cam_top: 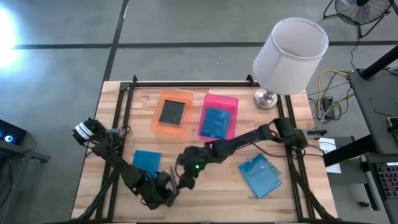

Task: Pick & place jewel cases by type
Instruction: Put the left black CD case into the orange bin

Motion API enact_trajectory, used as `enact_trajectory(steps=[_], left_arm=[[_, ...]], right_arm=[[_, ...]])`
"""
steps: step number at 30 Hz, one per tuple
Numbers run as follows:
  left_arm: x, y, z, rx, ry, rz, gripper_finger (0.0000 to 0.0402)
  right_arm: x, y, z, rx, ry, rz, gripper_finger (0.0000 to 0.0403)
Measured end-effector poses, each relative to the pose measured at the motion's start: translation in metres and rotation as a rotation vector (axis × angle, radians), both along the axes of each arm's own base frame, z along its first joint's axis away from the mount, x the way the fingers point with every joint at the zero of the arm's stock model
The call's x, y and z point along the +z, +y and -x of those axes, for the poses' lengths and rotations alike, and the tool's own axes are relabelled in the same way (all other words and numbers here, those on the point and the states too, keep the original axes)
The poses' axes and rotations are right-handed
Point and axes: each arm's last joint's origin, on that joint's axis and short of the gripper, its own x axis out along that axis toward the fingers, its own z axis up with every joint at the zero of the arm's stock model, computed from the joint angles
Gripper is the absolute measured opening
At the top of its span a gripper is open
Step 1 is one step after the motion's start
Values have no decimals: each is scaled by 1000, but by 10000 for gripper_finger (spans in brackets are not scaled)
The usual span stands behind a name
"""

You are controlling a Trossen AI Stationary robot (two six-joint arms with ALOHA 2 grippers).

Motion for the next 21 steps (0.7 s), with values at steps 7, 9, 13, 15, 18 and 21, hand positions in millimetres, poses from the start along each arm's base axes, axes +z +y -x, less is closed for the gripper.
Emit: enact_trajectory(steps=[7, 9, 13, 15, 18, 21], left_arm=[[0, 0, -1, -18, -12, -6, 100], [0, 0, -1, -19, -13, -6, 100], [1, -1, -2, -11, -37, -10, 100], [2, -1, -3, -5, -55, -16, 100], [4, -2, -3, 8, -88, -31, 100], [11, -5, -1, 29, -149, -62, 100]], right_arm=[[-26, 4, -1, -115, 137, -26, 237], [-21, 2, -2, -131, 121, -36, 237], [-23, -1, -2, -168, 134, -16, 223], [-24, -1, -2, -195, 137, -7, 205], [-25, -1, -3, -221, 140, -3, 162], [-29, -3, -1, -254, 162, 35, 110]])
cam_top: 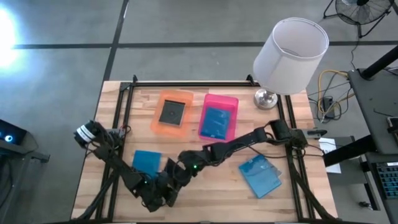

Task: Pick & place jewel cases by type
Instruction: Put the left black CD case into the orange bin

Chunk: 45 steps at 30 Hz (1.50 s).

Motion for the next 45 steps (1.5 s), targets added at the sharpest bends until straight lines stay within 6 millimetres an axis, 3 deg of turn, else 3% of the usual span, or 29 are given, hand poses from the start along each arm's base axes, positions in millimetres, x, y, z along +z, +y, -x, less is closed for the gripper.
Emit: enact_trajectory(steps=[5, 12, 16, 20, 29, 34, 37, 40, 45], left_arm=[[14, 0, 10, 16, -69, -85, 101], [44, 8, 32, 12, -65, -136, 101], [75, 8, 44, -74, -138, -118, 101], [102, 17, 53, -120, -225, -148, 101], [148, 45, 67, -27, -410, -191, 100], [166, 59, 74, 71, -503, -206, 100], [174, 65, 79, 49, -523, -228, 100], [179, 71, 85, 20, -525, -267, 100], [183, 87, 96, 13, -495, -303, 100]], right_arm=[[0, -6, 1, -24, 6, 61, 23], [24, -24, 9, -32, 19, 146, 14], [58, -46, 16, -27, -47, 201, 14], [87, -80, 24, -13, -110, 330, 13], [121, -196, 22, -47, -210, 670, 13], [106, -251, 6, -71, -179, 477, 13], [87, -277, -2, 0, -80, 502, 13], [76, -293, -11, 70, -10, 505, 13], [61, -317, -22, 160, -66, 381, 13]])
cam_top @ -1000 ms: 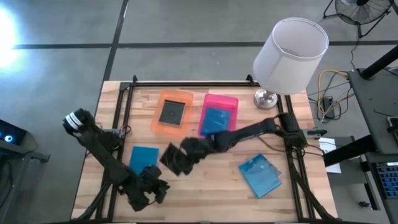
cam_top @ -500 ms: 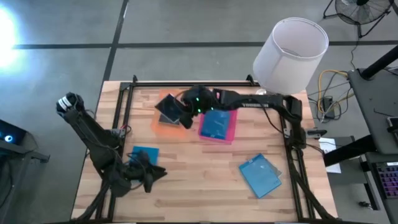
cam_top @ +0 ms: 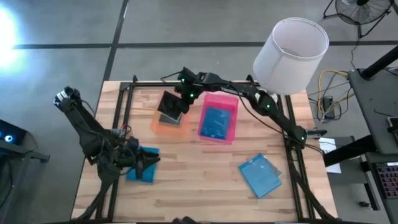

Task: Pick & place jewel cases by type
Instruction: Put the left black CD case into the orange bin, then put the left blue CD case into the pink bin

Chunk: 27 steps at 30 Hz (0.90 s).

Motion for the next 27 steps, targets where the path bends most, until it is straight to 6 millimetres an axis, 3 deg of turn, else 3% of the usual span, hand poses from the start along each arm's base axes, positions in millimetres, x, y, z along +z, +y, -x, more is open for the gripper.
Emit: enact_trajectory(steps=[7, 14, 22, 27], left_arm=[[6, 21, 16, 11, 17, -8, 100], [-3, 34, 26, 24, 1, 28, 100], [-14, 37, 28, 46, -20, 102, 100], [-16, 34, 26, 41, -13, 104, 100]], right_arm=[[-19, -31, 19, -31, 1, -225, 17], [-23, -28, 13, -29, -49, -304, 73], [-22, -35, 11, -230, 5, -113, 167], [8, -27, 11, -402, 45, 122, 199]])
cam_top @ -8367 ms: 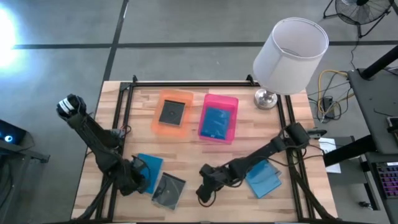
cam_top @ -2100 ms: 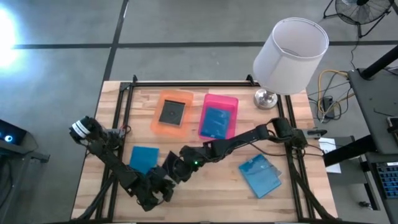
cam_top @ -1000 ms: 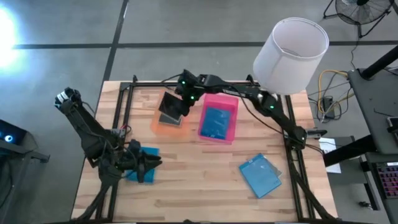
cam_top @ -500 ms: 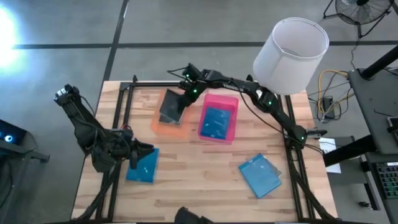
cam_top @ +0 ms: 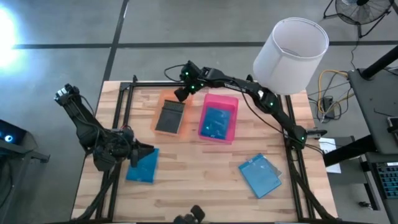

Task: Pick & place jewel cases by type
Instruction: Put the left blue CD case into the pink bin

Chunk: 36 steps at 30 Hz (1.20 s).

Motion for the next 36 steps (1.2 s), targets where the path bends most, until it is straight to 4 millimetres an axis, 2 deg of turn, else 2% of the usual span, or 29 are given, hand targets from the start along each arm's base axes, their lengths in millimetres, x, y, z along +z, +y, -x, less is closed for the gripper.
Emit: enact_trajectory(steps=[2, 6, 10, 12, 15, 18, 23, 26, 30, 33, 36], left_arm=[[-1, -1, -1, -8, 8, -2, 100], [-9, -5, -3, -51, 85, -19, 100], [-25, -9, -3, -81, 247, 20, 100], [-35, -11, -2, -95, 375, 58, 100], [-49, -15, -2, -75, 545, 116, 100], [-60, -21, -4, -38, 657, 171, 100], [-72, -30, -7, 31, 760, 255, 100], [-78, -32, -6, 51, 865, 282, 100], [-88, -28, -4, 141, 969, 245, 100], [-105, -28, -7, 158, 1029, 243, 100], [-124, -34, -17, 120, 1003, 270, 100]], right_arm=[[17, 12, 1, -16, 41, 119, 203], [42, 50, -1, 117, 80, 276, 205], [66, 87, 8, 231, 87, 245, 200], [67, 105, 12, 261, 123, 215, 197], [58, 140, 14, 319, 180, 194, 191], [45, 186, 17, 366, 190, 154, 186], [3, 248, 27, 375, 155, 68, 183], [-18, 272, 39, 318, 131, -17, 182], [-24, 295, 49, 257, 20, -108, 182], [-30, 306, 54, 237, -7, -146, 182], [-29, 315, 57, 209, -21, -144, 182]])
